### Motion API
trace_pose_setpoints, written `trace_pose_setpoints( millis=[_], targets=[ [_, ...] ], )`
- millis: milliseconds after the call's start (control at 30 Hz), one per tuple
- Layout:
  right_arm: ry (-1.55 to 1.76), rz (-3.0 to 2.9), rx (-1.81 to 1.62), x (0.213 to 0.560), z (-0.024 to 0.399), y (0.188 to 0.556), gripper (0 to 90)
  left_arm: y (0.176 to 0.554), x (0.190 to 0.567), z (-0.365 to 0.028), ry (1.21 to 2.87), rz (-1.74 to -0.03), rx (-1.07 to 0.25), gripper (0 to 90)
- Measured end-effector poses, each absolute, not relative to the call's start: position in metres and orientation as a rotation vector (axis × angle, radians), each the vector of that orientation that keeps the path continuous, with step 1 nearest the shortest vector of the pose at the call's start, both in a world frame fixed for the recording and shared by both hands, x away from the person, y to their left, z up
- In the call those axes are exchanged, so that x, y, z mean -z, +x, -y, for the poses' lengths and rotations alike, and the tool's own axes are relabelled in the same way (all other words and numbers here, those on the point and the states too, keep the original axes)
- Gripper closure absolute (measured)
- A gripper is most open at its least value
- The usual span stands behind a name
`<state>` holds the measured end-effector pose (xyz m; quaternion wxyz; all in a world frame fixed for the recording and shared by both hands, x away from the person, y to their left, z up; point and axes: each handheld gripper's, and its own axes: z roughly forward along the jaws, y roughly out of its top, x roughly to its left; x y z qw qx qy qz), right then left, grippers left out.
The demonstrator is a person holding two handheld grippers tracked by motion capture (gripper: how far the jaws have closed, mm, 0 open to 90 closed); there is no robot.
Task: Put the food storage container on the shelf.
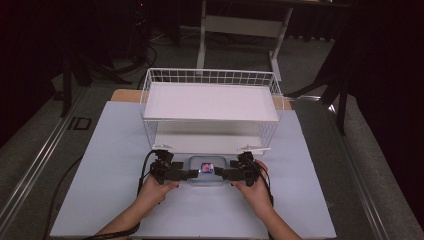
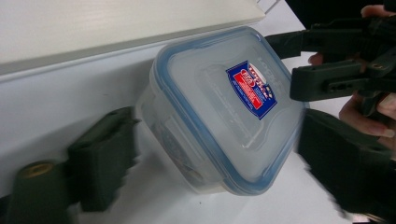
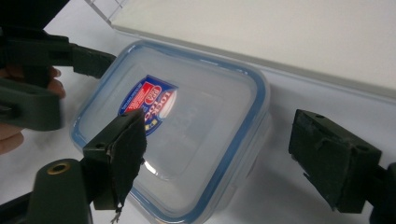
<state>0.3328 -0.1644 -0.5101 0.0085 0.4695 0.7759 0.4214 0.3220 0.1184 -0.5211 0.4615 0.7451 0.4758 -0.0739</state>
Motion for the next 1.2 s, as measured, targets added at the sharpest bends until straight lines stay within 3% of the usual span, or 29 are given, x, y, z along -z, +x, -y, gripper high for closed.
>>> trace_pose_setpoints(
  millis=[133, 333, 533, 833, 933, 1200],
  targets=[
    [1.549, -2.443, -1.332, 0.514, 0.165, 0.335, 21.9, 0.323, 0.528, -0.116, 1.835, -1.194, 0.219, 16.0],
    [1.627, -2.467, -1.365, 0.517, 0.167, 0.338, 27.5, 0.324, 0.531, -0.113, 1.818, -1.203, 0.245, 28.9],
    [1.655, -2.489, -1.341, 0.514, 0.165, 0.338, 30.8, 0.324, 0.528, -0.113, 1.833, -1.201, 0.243, 33.2],
    [1.583, -2.490, -1.357, 0.512, 0.166, 0.326, 34.1, 0.308, 0.520, -0.106, 1.902, -1.156, 0.118, 34.7],
    [1.550, -2.489, -1.368, 0.509, 0.169, 0.321, 37.9, 0.304, 0.519, -0.111, 1.857, -1.165, 0.126, 43.4],
    [1.507, -2.479, -1.334, 0.505, 0.167, 0.312, 39.3, 0.293, 0.511, -0.104, 1.916, -1.173, 0.040, 44.3]
  ],
)
